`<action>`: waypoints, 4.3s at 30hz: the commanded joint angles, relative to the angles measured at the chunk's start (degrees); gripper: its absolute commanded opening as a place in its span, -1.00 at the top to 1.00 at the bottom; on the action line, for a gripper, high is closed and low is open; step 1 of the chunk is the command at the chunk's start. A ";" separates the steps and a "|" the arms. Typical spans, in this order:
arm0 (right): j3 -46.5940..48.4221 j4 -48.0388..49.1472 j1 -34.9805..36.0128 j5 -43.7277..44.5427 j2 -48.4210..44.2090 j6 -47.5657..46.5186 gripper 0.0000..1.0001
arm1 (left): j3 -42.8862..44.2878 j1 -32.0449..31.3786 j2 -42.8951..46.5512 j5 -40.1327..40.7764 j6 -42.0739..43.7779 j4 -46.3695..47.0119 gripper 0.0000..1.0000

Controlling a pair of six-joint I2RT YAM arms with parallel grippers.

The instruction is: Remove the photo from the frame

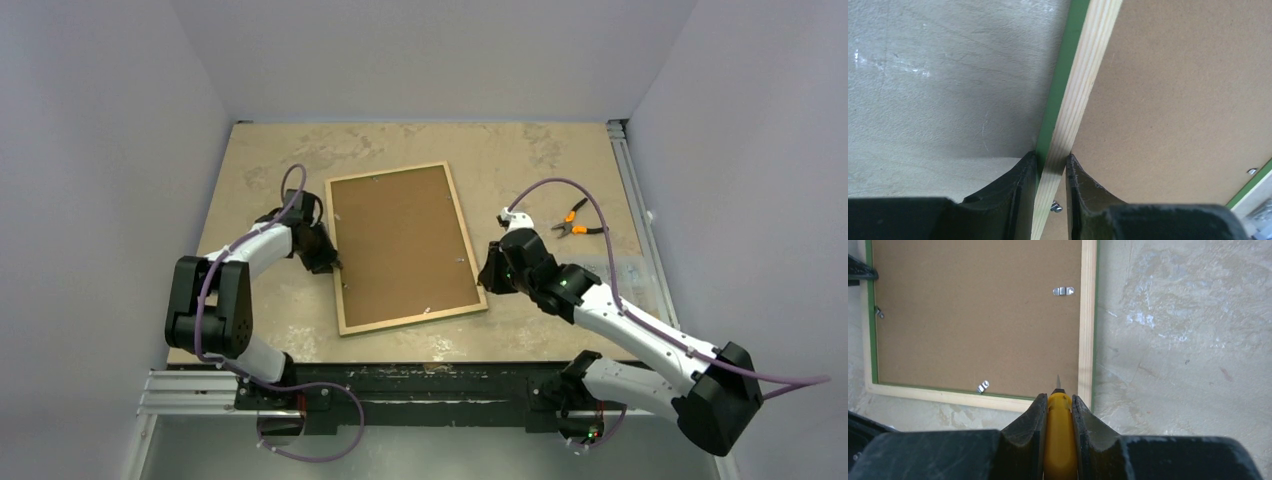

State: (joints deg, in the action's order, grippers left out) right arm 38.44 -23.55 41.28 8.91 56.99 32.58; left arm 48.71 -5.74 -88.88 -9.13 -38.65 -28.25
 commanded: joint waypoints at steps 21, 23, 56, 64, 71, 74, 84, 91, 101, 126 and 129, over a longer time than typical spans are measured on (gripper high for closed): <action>13.83 -0.70 -4.98 2.86 11.28 -6.91 1.00 | -1.24 -11.23 11.48 7.98 8.61 -6.28 1.00; 13.61 0.35 -5.17 2.07 12.06 -6.68 1.00 | 0.88 -11.07 9.42 8.71 7.88 -8.85 1.00; 59.19 -3.89 -10.25 6.39 56.17 -23.57 1.00 | 14.55 -5.91 11.72 -22.35 11.03 -2.31 -0.52; 64.22 -4.99 -10.56 6.11 61.16 -24.49 1.00 | 14.31 -6.74 10.53 -24.68 10.18 -0.73 -0.52; 64.09 -4.55 -10.71 4.30 61.61 -24.17 1.00 | 14.53 -6.67 9.53 -24.98 10.05 -0.49 -0.52; 63.03 -4.40 -10.70 3.32 61.36 -23.68 1.00 | 14.57 -6.66 9.38 -24.89 10.12 -0.49 -0.52; 57.34 -4.75 -10.69 1.98 58.40 -21.83 1.00 | 14.75 -6.66 8.61 -25.09 9.91 -0.36 -0.52; 57.45 -6.42 -10.71 2.26 58.22 -21.86 1.00 | 14.74 -6.57 8.55 -25.02 10.00 -0.49 -0.52; 61.88 -14.86 -10.78 0.02 60.65 -19.36 1.00 | 14.76 -6.39 8.20 -25.52 9.83 -0.28 -0.52; 64.92 -12.57 -11.96 3.71 62.39 -20.18 1.00 | 14.40 -5.88 8.12 -26.51 9.22 0.31 -0.51; 64.75 -11.59 -12.10 2.64 62.45 -20.17 1.00 | 14.40 -5.83 7.94 -26.72 9.16 0.43 -0.51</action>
State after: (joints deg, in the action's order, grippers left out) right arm 101.56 -36.23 29.69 11.11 118.65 12.78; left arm 63.07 -12.01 -80.93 -34.35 -29.36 -29.98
